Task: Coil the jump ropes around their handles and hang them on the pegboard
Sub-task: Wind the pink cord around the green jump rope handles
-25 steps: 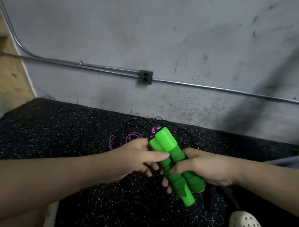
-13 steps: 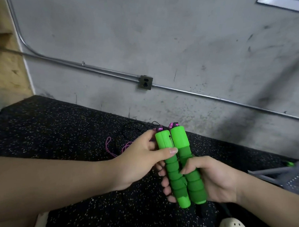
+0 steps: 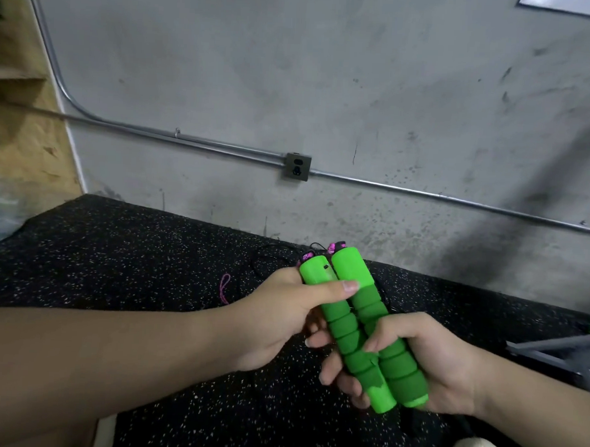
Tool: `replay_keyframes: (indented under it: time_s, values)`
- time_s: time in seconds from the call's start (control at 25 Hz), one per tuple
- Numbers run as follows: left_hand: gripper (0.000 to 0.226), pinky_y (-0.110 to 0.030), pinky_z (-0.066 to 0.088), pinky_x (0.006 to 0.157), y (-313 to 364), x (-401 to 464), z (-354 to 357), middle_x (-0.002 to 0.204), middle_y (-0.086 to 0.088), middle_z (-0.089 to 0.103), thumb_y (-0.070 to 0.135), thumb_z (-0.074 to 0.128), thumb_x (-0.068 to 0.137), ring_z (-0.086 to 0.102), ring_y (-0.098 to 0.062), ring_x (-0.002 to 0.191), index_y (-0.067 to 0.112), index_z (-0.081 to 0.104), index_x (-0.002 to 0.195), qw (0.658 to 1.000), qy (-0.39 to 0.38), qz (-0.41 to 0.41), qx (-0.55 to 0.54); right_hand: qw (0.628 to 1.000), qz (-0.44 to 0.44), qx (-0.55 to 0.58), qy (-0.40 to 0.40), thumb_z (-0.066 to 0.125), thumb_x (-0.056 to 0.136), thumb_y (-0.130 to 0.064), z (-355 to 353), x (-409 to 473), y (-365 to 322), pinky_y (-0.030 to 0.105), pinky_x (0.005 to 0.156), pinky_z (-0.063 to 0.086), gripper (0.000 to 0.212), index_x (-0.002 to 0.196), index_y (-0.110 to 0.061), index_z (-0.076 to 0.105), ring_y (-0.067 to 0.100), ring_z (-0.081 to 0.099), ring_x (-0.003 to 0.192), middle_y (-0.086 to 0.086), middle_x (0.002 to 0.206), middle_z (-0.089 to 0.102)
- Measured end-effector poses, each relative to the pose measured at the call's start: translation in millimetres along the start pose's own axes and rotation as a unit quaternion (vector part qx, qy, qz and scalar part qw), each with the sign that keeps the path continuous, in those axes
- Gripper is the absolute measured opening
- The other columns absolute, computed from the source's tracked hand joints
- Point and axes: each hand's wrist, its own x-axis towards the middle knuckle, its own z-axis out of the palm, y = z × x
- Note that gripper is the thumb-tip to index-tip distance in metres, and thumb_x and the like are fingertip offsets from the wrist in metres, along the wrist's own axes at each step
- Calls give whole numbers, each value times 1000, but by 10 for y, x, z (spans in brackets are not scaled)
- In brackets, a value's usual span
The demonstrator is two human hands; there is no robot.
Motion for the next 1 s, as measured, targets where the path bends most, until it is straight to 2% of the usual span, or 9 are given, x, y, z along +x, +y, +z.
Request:
replay_keyframes:
  time_s: [0.12, 0.24, 0.4, 0.52, 0.6, 0.68, 0.8, 0.88, 1.0]
  values:
    - [54, -30, 34, 54, 9, 44, 9, 95, -23, 65, 37, 75, 89, 48, -29, 72, -10, 64, 113, 1000, -2, 12, 1, 997, -24, 58, -38, 56, 76, -10, 22, 8, 10, 36, 71, 45, 45, 119, 2, 59, 25, 52, 72, 16, 81, 55]
    - [45, -29, 37, 56, 41, 9, 49, 75, -12, 70, 43, 69, 95, 56, -22, 60, -2, 72, 97, 998, 1, 1, 66, 998, -17, 54, -14, 61, 80, -4, 37, -25, 30, 34, 64, 48, 26, 106, -6, 57, 24, 52, 62, 12, 75, 43]
    - [70, -30, 35, 61, 84, 87, -291, 44, 5, 45, 65, 39, 98, 41, -12, 44, 13, 66, 60, 960, 180, 49, 207, 999, 8, 45, -6, 56, 81, 0, -43, -150, -21, 22, 51, 37, 23, 103, -9, 54, 15, 37, 55, 9, 76, 36]
    - [66, -35, 45, 73, 114, 245, -557, 80, 2, 71, 69, 28, 100, 62, -16, 73, 24, 75, 86, 959, 224, 104, 141, 997, 22, 44, -54, 45, 85, 0, -59, -233, -108, 20, 50, 33, 22, 104, -9, 52, 12, 35, 55, 6, 76, 35]
    - [67, -33, 49, 95, 155, 282, -477, 115, 2, 75, 62, 19, 104, 68, -14, 106, 23, 73, 111, 977, 145, 117, 106, 995, 31, 37, -92, 39, 87, -2, -29, -251, -155, 19, 50, 31, 24, 106, -11, 51, 11, 33, 55, 4, 76, 33]
    - [69, -39, 44, 107, 167, 273, -309, 122, -8, 72, 54, 19, 106, 64, -20, 114, 16, 76, 109, 993, 76, 85, 41, 992, 31, 33, -119, 41, 86, -4, 8, -242, -200, 18, 50, 31, 23, 106, -12, 50, 10, 31, 56, 3, 76, 33]
    - [64, -45, 46, 88, 95, 267, -192, 89, -26, 71, 61, 33, 99, 63, -33, 82, 16, 77, 84, 995, 74, 64, -34, 989, 21, 50, -140, 47, 87, -7, 39, -214, -249, 18, 51, 32, 21, 107, -11, 48, 10, 31, 56, 2, 76, 33]
    - [62, -39, 41, 71, 60, 228, -181, 56, -9, 51, 59, 36, 99, 48, -25, 57, 24, 69, 60, 994, 83, 67, 18, 990, 7, 67, -126, 50, 87, -7, 40, -194, -253, 18, 51, 34, 26, 113, -8, 49, 10, 32, 56, 2, 76, 36]
    - [57, -35, 26, 57, -24, 160, -123, 53, 4, 33, 39, 31, 111, 30, -15, 50, 18, 59, 66, 990, 115, 56, 67, 996, -38, 72, -44, 54, 88, -6, 34, -141, -210, 21, 49, 29, 29, 116, -7, 48, 10, 35, 55, 5, 75, 41]
